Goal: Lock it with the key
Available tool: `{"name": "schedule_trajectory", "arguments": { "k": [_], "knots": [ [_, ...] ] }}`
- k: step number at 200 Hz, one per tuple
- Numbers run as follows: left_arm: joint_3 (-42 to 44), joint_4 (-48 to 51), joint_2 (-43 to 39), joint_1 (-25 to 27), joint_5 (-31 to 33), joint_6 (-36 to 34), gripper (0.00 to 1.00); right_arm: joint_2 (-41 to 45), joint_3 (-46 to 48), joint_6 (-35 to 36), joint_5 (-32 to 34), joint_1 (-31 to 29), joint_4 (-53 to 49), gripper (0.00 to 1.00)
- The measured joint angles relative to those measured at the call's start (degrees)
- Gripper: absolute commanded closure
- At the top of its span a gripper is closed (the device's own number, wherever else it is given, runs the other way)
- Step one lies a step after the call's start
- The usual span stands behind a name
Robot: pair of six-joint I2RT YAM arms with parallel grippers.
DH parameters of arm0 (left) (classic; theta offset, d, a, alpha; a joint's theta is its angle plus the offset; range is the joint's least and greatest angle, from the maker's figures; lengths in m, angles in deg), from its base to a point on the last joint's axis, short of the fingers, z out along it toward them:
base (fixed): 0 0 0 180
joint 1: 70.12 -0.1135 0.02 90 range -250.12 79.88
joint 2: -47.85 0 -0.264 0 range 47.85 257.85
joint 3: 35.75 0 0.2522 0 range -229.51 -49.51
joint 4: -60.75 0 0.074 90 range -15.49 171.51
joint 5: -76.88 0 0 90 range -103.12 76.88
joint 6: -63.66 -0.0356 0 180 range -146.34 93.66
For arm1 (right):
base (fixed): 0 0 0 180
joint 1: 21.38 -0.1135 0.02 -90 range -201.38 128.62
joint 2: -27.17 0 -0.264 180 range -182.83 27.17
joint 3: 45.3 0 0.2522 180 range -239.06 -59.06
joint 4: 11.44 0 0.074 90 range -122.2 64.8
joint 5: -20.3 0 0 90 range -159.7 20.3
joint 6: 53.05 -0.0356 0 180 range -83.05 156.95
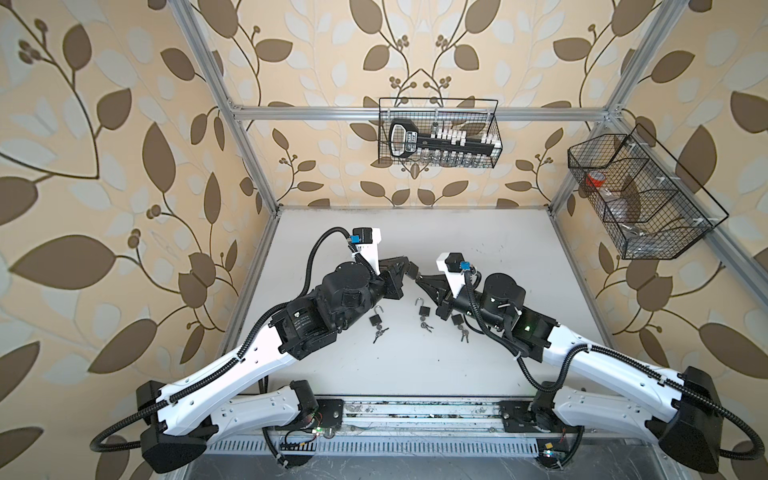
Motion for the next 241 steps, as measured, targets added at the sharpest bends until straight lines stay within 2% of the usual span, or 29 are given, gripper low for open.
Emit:
{"name": "schedule_trajectory", "arguments": {
  "k": [67,136,180,210,241],
  "knots": [
    [0.2,-0.17,-0.11,0.0,-1.57,1.05,1.0,3.34,0.83,-0.44,2.08,-0.31,-2.67,1.0],
    [0.2,0.33,-0.35,0.02,-2.69,1.31,1.0,7.85,8.74,-1.29,7.69,-0.17,-4.33,1.0],
    [-0.48,3.37,-1.03,0.02,-0.66,0.96,1.0,10.49,12.68,-3.19,10.91,0.39,-6.58,1.0],
    [-1.75,7.19,-0.7,-0.68,0.42,0.31,1.0,13.16,15.52,-5.53,12.37,1.38,-7.15,1.0],
    [-4.94,10.54,2.54,-3.91,-2.8,-0.5,1.0,13.6,17.22,-8.98,10.95,6.05,-9.7,1.0]
  ]
}}
